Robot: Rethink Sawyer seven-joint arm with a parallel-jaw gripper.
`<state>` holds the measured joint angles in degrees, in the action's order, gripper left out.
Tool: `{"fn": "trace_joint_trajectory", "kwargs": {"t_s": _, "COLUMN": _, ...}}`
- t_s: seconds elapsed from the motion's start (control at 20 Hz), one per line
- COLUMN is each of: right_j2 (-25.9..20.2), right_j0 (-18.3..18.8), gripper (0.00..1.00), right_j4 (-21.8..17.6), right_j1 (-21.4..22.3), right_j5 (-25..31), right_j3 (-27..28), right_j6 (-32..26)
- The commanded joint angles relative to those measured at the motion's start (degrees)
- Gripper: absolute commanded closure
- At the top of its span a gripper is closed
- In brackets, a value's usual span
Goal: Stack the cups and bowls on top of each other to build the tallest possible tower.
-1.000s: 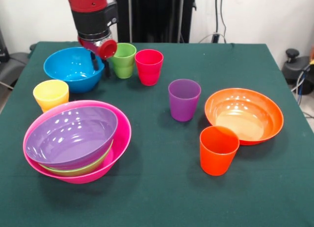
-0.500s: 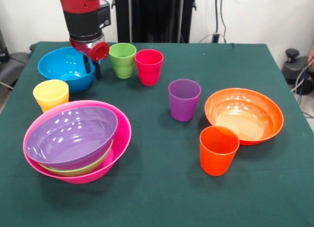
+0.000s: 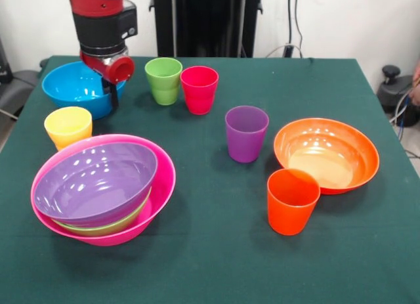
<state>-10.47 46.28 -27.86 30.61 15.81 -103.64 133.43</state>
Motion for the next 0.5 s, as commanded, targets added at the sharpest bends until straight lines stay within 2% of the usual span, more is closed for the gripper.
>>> {"fn": "trace_joint_trajectory", "kwargs": {"t_s": 0.05, "right_j2": -1.5, "right_j0": -1.5, "gripper": 1.00, "right_j4": -4.7, "right_j1": -2.9, "right_j5": 3.6, "right_j3": 4.2, "right_j6": -6.3}}
{"fn": "trace_joint_trajectory", "kwargs": {"t_s": 0.3, "right_j2": -1.7, "right_j0": -1.4, "gripper": 1.00, "right_j4": -4.6, "right_j1": -3.0, "right_j5": 2.0, "right_j3": 3.2, "right_j6": -4.7}}
{"fn": "trace_joint_trajectory", "kwargs": {"t_s": 0.5, "right_j2": -2.5, "right_j0": -0.8, "gripper": 1.00, "right_j4": -2.9, "right_j1": -0.4, "right_j5": 4.0, "right_j3": 0.7, "right_j6": -4.4}}
